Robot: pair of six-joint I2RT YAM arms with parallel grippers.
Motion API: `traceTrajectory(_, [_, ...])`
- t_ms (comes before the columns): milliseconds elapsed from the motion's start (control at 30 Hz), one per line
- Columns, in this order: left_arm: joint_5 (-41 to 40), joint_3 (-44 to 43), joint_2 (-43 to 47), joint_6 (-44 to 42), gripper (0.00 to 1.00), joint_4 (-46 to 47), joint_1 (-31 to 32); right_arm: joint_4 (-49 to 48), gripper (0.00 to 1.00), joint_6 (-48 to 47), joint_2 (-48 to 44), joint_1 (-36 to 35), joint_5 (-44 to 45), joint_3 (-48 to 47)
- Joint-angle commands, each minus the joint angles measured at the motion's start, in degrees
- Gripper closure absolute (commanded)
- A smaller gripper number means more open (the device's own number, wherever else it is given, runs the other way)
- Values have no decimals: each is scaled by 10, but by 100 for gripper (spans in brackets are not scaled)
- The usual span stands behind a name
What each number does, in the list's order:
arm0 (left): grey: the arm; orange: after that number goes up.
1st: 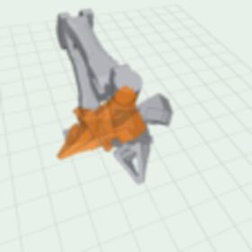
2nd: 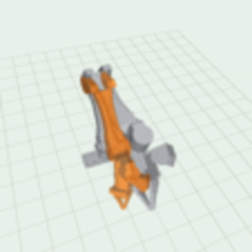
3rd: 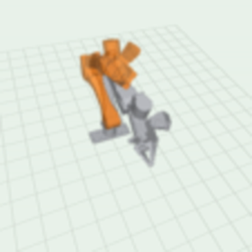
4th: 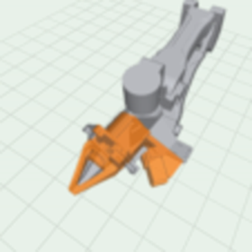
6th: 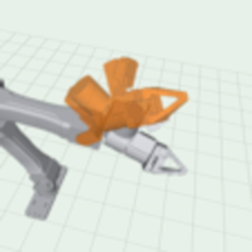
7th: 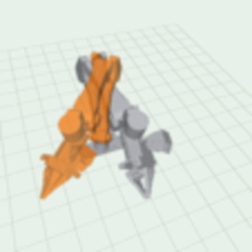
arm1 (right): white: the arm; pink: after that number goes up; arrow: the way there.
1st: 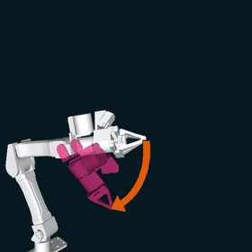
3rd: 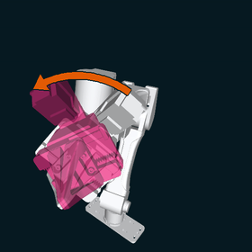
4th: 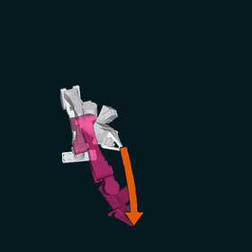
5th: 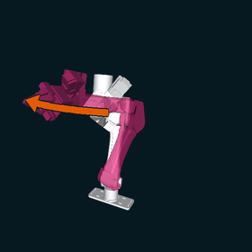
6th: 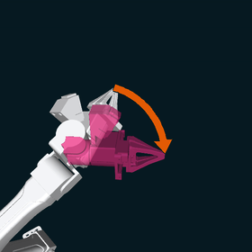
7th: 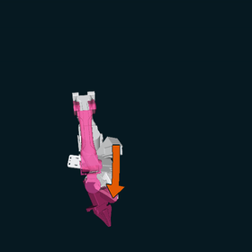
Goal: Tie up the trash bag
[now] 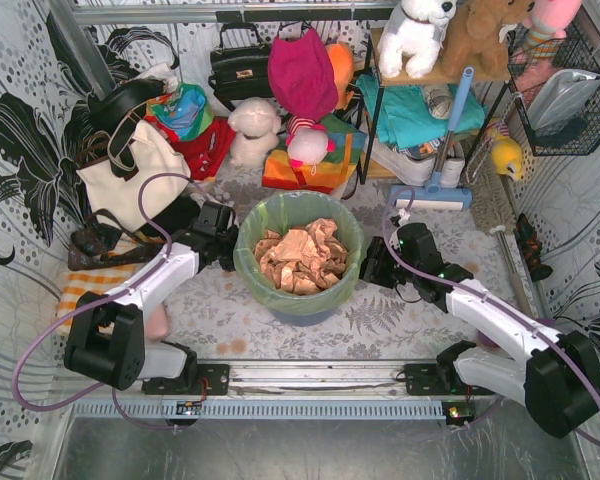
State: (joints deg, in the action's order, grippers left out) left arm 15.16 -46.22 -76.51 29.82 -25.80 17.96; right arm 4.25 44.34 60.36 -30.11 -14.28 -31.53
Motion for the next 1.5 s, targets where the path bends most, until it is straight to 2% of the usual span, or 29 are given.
traceTrajectory(0, [-3,-5,8,1,100,17,1,-53,51,4,31,-1,-49,-5])
traceTrajectory(300, [-4,1,8,4,100,22,1,-125,52,20,106,0,-68,28])
traceTrajectory(467, [-4,5,7,4,100,25,1,-104,58,5,131,-1,-26,32])
traceTrajectory(533, [-4,6,6,3,100,24,1,-67,63,-9,130,-1,0,24])
traceTrajectory(733, [-7,8,6,1,100,24,1,49,91,-40,84,-1,103,-4])
traceTrajectory(800, [-10,9,6,1,100,24,1,79,98,-49,72,-1,123,-15])
traceTrajectory(867, [-10,10,7,1,100,25,1,95,94,-54,65,-1,125,-24])
traceTrajectory(1000, [-10,15,15,2,100,29,1,95,72,-56,59,-1,103,-39])
traceTrajectory(1233, [-15,29,31,8,100,39,0,75,66,-52,82,-1,79,-45])
traceTrajectory(1467, [-10,49,50,13,100,51,0,40,64,-50,92,-1,53,-27])
